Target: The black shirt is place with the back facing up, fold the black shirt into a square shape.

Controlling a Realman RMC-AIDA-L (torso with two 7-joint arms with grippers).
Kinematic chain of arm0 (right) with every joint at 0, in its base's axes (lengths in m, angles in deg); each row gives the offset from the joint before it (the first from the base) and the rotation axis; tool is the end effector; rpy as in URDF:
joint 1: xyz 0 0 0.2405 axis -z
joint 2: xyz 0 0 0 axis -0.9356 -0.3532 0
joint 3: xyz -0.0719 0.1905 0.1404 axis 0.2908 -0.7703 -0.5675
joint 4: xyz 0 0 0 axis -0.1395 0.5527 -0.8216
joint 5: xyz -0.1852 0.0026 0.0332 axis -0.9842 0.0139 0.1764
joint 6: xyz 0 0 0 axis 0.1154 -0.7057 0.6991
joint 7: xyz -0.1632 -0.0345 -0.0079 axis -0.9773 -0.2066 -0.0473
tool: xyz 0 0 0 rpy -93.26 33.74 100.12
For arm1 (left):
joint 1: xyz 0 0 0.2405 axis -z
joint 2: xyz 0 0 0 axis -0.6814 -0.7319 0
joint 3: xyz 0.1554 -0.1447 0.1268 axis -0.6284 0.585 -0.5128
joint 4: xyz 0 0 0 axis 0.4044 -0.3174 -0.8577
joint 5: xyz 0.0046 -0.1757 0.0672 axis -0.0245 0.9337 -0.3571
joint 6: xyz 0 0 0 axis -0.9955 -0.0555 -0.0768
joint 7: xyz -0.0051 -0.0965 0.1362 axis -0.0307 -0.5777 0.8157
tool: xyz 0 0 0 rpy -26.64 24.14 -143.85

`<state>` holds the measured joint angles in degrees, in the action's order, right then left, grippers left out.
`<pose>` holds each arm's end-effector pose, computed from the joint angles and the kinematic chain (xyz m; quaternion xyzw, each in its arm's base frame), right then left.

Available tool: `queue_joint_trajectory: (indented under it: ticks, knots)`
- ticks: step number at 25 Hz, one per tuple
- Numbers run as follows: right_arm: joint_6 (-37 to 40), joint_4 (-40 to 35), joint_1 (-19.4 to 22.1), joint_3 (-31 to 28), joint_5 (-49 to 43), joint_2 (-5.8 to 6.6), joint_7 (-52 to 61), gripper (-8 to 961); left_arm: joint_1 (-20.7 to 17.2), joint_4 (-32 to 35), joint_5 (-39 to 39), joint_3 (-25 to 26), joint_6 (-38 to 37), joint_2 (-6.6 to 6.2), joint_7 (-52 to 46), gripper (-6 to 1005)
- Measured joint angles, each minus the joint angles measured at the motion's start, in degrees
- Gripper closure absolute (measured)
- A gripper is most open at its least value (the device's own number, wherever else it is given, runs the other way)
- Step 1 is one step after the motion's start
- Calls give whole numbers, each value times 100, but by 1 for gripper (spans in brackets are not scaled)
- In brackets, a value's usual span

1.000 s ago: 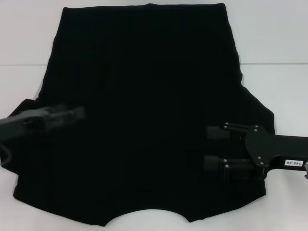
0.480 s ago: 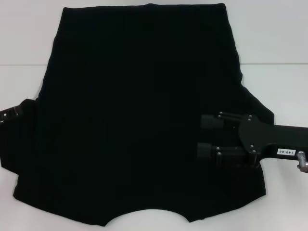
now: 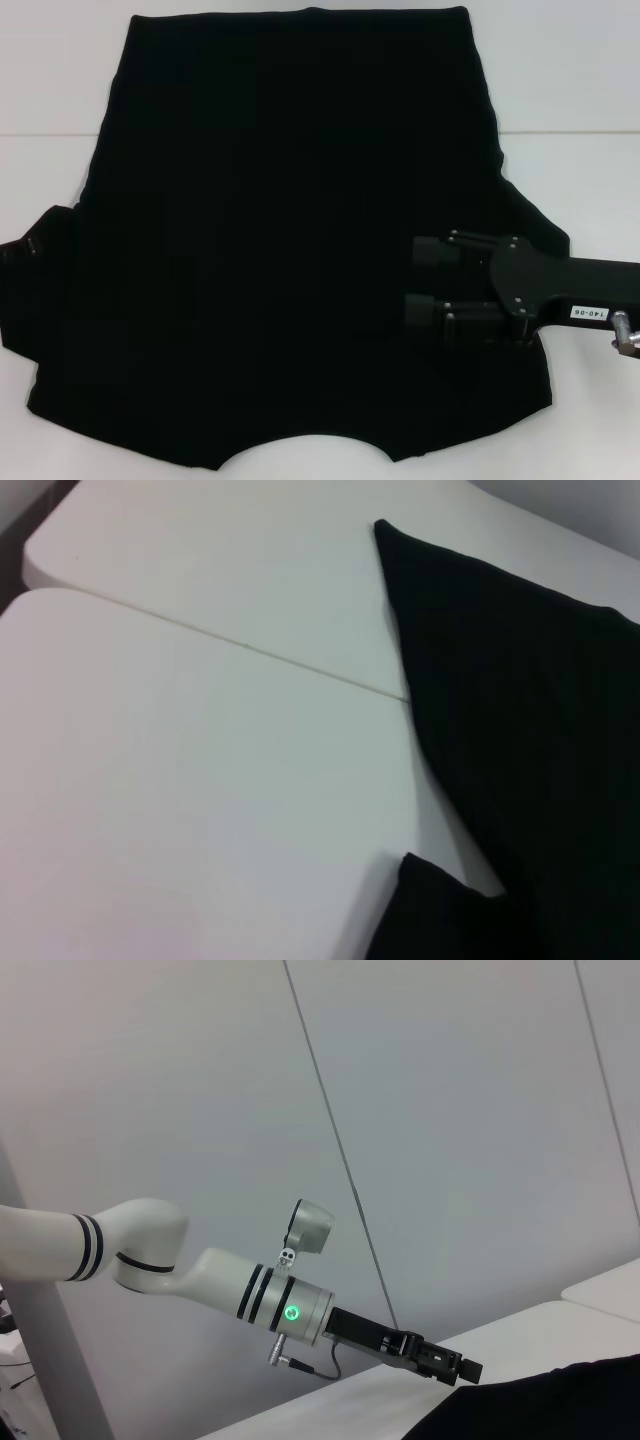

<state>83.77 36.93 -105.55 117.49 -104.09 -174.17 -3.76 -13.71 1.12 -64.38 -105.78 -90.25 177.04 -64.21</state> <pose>0.1901 0.3056 -0.0151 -0.9234 0.1741 0.3402 0.0369 -0.3719 0.3563 0.0696 -0.6812 -0.5752 -0.1603 0.4236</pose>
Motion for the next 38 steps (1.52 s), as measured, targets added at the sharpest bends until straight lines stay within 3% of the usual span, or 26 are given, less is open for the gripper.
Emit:
queue_joint_trajectory:
  ticks: [19,38]
  knots:
    - [20,-3,2,0,3,2,38,69,-41,-151,-81,-128,184,22,54,91]
    - [44,-51,-5,0,71,25,77,68,-6,-129,-134,-284,42,23,28,208]
